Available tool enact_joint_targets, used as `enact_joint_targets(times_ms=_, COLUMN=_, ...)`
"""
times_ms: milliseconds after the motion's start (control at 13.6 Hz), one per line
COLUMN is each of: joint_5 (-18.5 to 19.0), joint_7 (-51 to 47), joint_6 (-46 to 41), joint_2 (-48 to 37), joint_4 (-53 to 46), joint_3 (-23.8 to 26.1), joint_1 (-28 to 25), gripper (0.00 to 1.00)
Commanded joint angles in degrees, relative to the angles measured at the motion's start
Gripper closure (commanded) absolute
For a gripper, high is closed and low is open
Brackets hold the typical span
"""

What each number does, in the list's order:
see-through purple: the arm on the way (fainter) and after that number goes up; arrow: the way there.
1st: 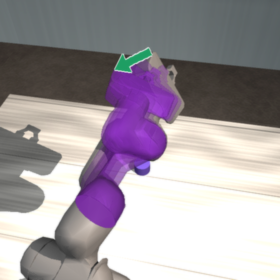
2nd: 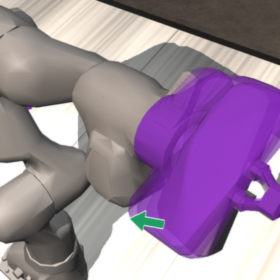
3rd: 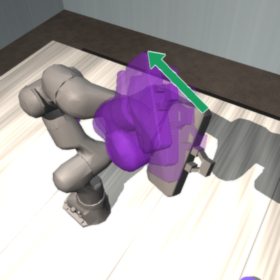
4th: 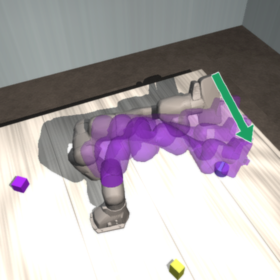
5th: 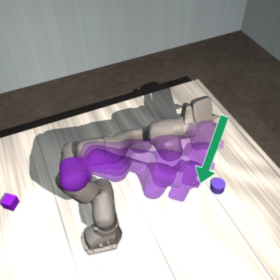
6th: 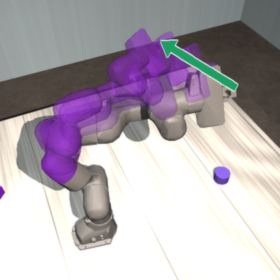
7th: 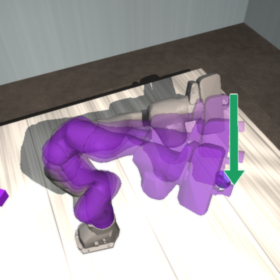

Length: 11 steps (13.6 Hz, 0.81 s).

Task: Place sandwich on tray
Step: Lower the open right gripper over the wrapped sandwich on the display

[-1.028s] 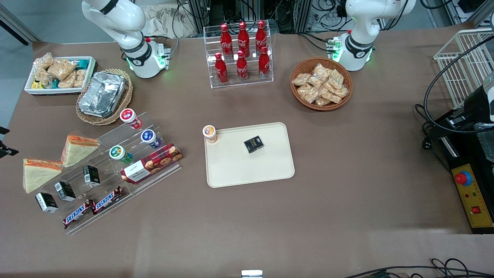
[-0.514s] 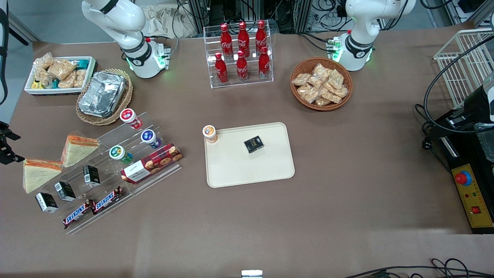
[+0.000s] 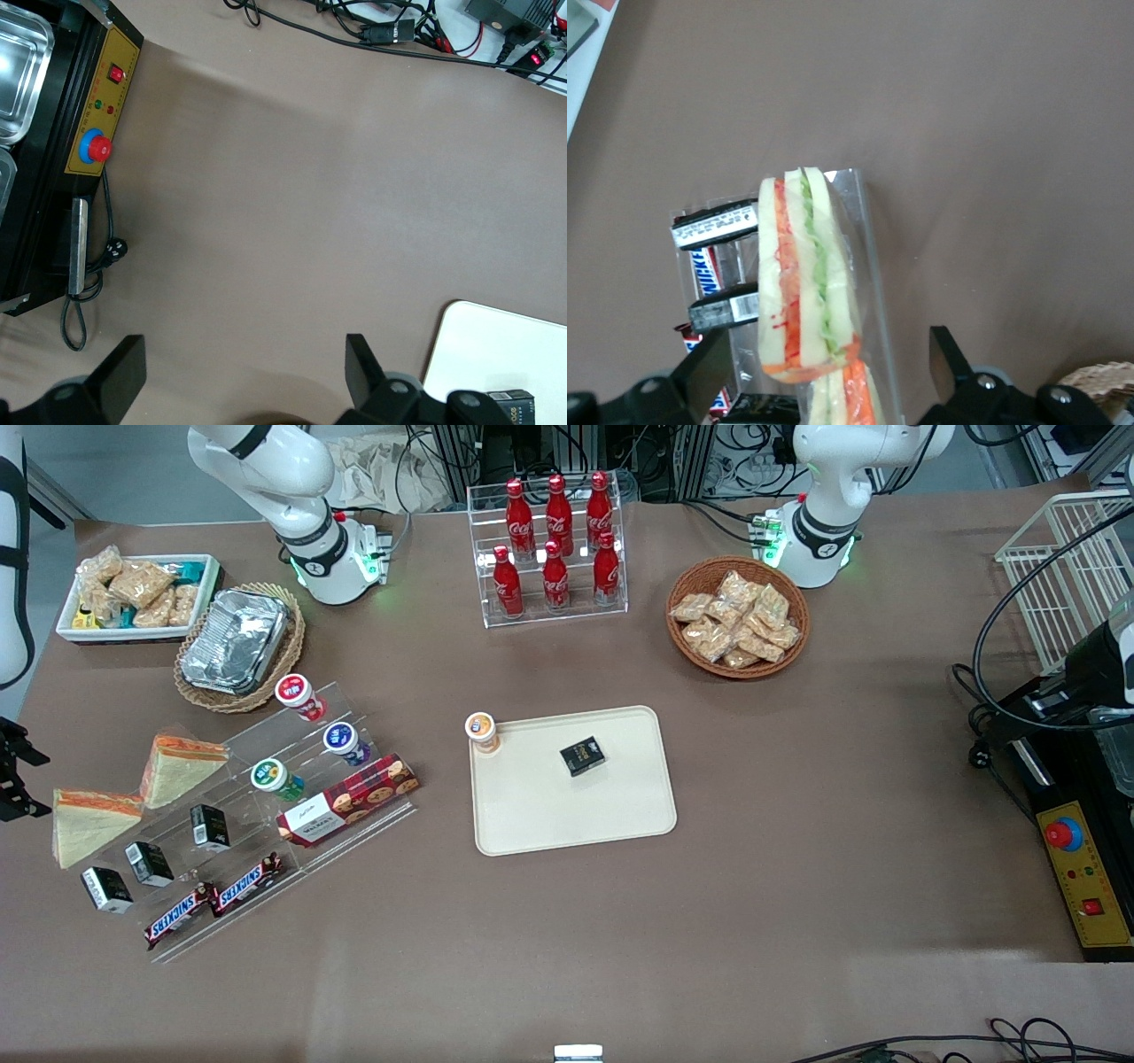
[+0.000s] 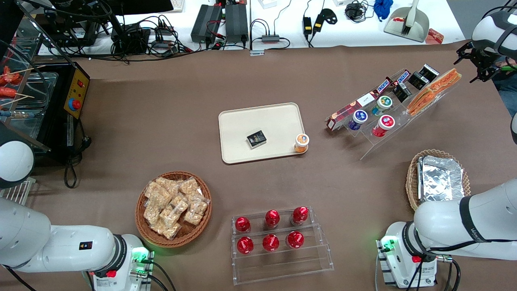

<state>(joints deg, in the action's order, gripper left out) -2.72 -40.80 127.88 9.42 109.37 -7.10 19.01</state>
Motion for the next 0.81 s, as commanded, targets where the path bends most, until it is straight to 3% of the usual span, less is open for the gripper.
enact_joint_targets(times_ms=0, joint_5=-1.9, joint_7=-0.2, joint_6=2.3, joint_2=0.9, joint_4=0.3, joint_3=0.2, joint_1=0.2, gripper=0.01)
enact_joint_targets(times_ms=734, joint_5=-2.5, joint_7=-0.2, joint_6=8.5, joint_2=5.4, joint_4=0.3, joint_3=0.6, joint_1=-0.4, gripper=0.01)
